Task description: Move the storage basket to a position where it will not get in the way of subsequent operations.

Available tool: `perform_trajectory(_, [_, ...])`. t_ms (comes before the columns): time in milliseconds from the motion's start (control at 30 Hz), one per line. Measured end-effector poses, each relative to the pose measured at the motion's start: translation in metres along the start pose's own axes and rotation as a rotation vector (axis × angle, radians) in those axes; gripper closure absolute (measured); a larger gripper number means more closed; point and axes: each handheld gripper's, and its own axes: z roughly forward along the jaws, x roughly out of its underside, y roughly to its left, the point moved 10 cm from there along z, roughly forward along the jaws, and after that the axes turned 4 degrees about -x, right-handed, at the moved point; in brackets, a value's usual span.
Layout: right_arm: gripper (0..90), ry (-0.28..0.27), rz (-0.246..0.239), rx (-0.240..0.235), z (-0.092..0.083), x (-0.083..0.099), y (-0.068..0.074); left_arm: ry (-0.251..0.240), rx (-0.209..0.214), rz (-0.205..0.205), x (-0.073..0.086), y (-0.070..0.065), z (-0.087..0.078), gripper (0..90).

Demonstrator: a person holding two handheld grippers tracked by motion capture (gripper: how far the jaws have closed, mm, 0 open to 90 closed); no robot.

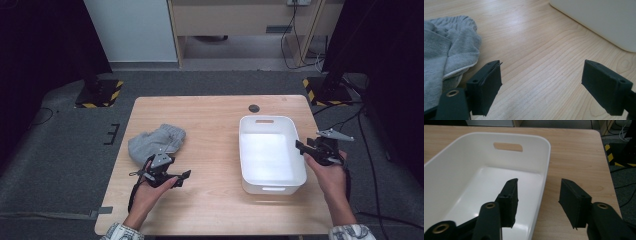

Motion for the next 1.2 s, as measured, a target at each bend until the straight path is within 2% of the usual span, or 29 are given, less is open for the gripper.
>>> perform_trajectory(100, [43.9, -0.027, -0.022, 0.003, -0.006, -0.013, 0.007, 0.003, -0.001, 0.002, 0.001, 0.001, 0.001, 14.7])
perform_trajectory(200, [41.1, -0.027, -0.05, -0.009, -0.006, -0.02, 0.018, 0.011, 0.0, 0.005, 0.002, 0.0, 0.003, 13.8])
perform_trajectory(533, [37.9, 0.004, -0.076, -0.034, 0.007, -0.022, 0.045, 0.019, -0.007, 0.015, 0.006, 0.001, 0.005, 12.8])
perform_trajectory(667, [41.5, 0.006, -0.063, -0.038, 0.011, -0.019, 0.046, 0.027, -0.005, 0.018, 0.007, 0.0, 0.006, 12.8])
perform_trajectory(867, [46.1, 0.032, -0.083, -0.027, 0.016, -0.012, 0.044, 0.023, -0.005, 0.022, 0.006, -0.001, 0.005, 12.8])
perform_trajectory(900, [49.6, 0.048, -0.089, -0.017, 0.019, -0.008, 0.041, 0.031, -0.006, 0.023, 0.008, 0.0, 0.006, 12.8])
perform_trajectory(1200, [58.4, 0.104, -0.079, 0.008, 0.021, 0.005, 0.031, 0.027, -0.006, 0.026, 0.007, 0.0, 0.006, 12.9])
